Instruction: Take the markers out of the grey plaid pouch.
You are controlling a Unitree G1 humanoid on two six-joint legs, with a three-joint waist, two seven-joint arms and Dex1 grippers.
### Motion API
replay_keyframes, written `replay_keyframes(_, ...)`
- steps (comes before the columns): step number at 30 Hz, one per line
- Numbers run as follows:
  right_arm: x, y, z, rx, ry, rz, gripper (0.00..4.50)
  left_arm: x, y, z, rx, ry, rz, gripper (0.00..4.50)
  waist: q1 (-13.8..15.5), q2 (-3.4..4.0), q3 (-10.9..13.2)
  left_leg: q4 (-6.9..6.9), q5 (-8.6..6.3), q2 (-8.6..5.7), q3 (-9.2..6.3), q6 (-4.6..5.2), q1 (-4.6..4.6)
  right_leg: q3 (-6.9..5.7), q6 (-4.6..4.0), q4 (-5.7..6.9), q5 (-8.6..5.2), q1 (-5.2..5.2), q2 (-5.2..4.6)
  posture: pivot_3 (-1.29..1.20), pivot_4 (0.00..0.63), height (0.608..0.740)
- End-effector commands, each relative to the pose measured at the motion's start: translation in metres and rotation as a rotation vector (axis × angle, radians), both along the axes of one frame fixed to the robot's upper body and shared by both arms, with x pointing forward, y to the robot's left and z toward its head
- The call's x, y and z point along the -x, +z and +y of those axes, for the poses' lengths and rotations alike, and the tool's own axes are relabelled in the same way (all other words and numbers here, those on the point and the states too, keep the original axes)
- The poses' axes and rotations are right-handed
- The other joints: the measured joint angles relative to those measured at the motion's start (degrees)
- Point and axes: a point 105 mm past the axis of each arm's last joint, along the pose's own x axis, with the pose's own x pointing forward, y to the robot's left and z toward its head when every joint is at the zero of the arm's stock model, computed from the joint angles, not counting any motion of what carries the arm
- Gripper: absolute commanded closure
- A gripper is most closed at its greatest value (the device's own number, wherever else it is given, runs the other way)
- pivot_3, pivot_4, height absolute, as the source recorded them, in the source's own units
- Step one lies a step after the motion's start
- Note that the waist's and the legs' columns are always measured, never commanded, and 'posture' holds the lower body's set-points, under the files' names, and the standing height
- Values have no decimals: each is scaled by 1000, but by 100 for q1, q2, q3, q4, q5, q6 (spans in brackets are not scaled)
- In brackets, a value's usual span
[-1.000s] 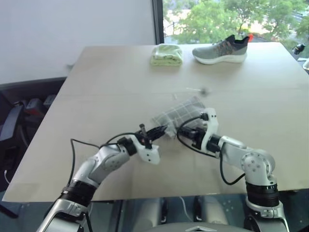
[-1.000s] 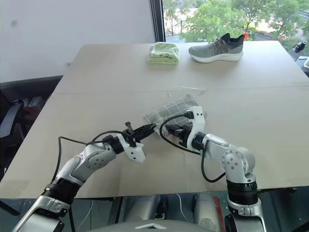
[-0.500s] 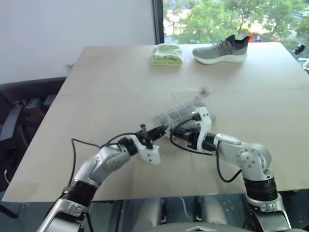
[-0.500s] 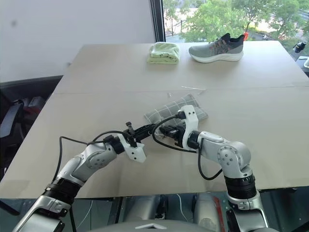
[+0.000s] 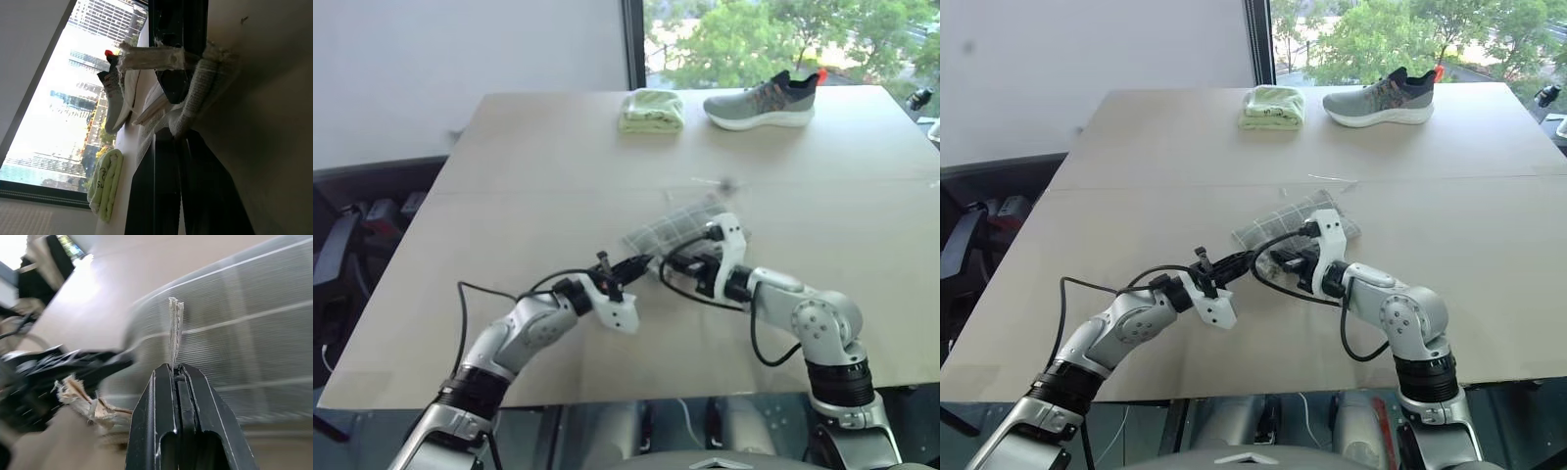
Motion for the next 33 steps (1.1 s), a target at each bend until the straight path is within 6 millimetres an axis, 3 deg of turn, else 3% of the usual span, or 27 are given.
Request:
replay_keyframes(1, -20, 25, -41, 33, -227, -144, 4463, 3, -13, 3, -17, 10, 59, 4500, -1, -1, 1, 0, 0, 0, 0, 0, 0, 0, 0, 0, 0, 0, 0, 0, 150, 740)
replay_keyframes(7, -36, 39, -83, 46, -467, -230, 4463, -10, 4, 15, 15, 56, 39, 4500, -2, -17, 25, 0, 1, 0, 0, -1, -6, -1, 1, 4, 0, -1, 3, 0, 150, 740)
replay_keyframes(15, -44, 37, -106, 87, -582, -262, 4463, -14, 14, 14, 79, 61, 42, 4500, -12, -21, 64, 0, 3, 4, 1, -2, -5, -1, 1, 9, -1, -3, 11, 0, 150, 740)
replay_keyframes(23, -53, 52, -149, 147, -815, -371, 4463, -6, 19, 10, 145, 16, 75, 4500, -17, -24, 91, 0, 11, 2, 6, -16, -10, 1, 1, 5, -1, -5, 12, 0, 150, 740)
replay_keyframes(29, -52, 49, -189, 151, -1015, -357, 4463, -1, 30, 10, 200, -1, 81, 4500, -44, -25, 99, -1, 18, 1, 11, -28, -13, 3, 9, 5, -6, -5, 13, 0, 150, 740)
replay_keyframes(30, -53, 48, -188, 134, -999, -349, 4463, 0, 31, 10, 201, -3, 82, 4500, -48, -25, 99, -1, 18, 2, 11, -28, -12, 4, 9, 6, -6, -5, 15, 0, 150, 740)
replay_keyframes(32, -54, 55, -163, 8, -830, -369, 4463, 2, 32, 10, 199, -6, 85, 4500, -73, -24, 102, -1, 18, 2, 12, -28, -11, 6, 9, 8, -6, -5, 15, 0, 150, 740)
replay_keyframes(33, -53, 54, -144, 14, -690, -371, 4219, 2, 32, 10, 197, -6, 85, 4500, -84, -23, 102, -1, 18, 2, 12, -28, -11, 6, 9, 8, -6, -5, 16, 0, 150, 740)
